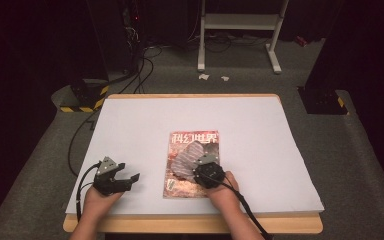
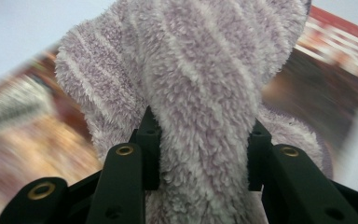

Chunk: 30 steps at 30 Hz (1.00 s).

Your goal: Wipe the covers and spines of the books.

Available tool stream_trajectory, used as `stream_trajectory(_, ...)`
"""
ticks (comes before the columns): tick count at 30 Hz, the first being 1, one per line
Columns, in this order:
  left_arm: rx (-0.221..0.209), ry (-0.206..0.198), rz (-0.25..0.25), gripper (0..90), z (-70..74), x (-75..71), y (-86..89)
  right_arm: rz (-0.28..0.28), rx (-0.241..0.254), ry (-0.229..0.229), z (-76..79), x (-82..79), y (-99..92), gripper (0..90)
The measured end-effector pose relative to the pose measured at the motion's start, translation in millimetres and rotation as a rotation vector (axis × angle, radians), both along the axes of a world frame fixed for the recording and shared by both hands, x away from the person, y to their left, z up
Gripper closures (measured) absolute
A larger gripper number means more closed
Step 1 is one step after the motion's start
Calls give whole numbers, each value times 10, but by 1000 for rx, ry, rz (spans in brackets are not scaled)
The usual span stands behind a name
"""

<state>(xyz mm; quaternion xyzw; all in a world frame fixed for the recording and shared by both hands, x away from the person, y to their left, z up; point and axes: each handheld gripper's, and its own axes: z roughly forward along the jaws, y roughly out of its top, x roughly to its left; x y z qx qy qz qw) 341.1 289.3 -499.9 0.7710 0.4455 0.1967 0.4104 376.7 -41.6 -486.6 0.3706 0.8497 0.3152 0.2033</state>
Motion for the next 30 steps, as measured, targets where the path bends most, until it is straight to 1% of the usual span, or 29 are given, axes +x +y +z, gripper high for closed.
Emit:
stream_trajectory(3, -6, -5, 3, 243, 3, 3, 11, 68, -1, 0, -7, -3, 293, 619)
stream_trajectory(4, -8, -5, 4, 243, 5, 4, 13, 83, 4, 5, -8, -14, 389, 619)
stream_trajectory(6, -10, -5, 4, 243, 4, 9, 18, 119, -1, 3, -11, -39, 547, 620)
stream_trajectory(7, -11, -3, 3, 243, 2, 12, 18, 128, -1, -5, -18, -54, 612, 620)
stream_trajectory(8, -12, -2, 1, 243, 0, 14, 18, 136, -12, -14, -22, -66, 653, 621)
stream_trajectory(10, -11, 0, -1, 248, -3, 14, 18, 136, -5, -18, -31, -67, 660, 621)
stream_trajectory(12, -17, -1, -5, 248, -1, 13, 20, 136, 7, -10, -31, -57, 596, 621)
stream_trajectory(13, -21, -1, -5, 247, 0, 13, 21, 127, 4, -8, -28, -60, 551, 621)
stream_trajectory(15, -24, -2, -5, 248, 3, 10, 22, 109, 0, -11, -27, -66, 408, 620)
stream_trajectory(18, -22, -3, -4, 247, 5, 3, 19, 50, 10, -25, -37, -91, 93, 621)
stream_trajectory(22, -21, -4, 0, 248, 2, -6, 13, -56, 20, -33, -44, -121, -401, 621)
stream_trajectory(24, -23, -6, 1, 247, 2, -5, 8, -93, 14, -33, -34, -112, -572, 621)
stream_trajectory(26, -23, -8, 2, 248, 2, -1, 1, -112, 9, -18, -7, -76, -643, 620)
stream_trajectory(27, -22, -9, 2, 247, 3, 0, -2, -115, 1, -11, 8, -52, -644, 619)
stream_trajectory(30, -18, -8, -4, 248, 2, 8, -19, -120, -30, -19, 28, 58, -580, 618)
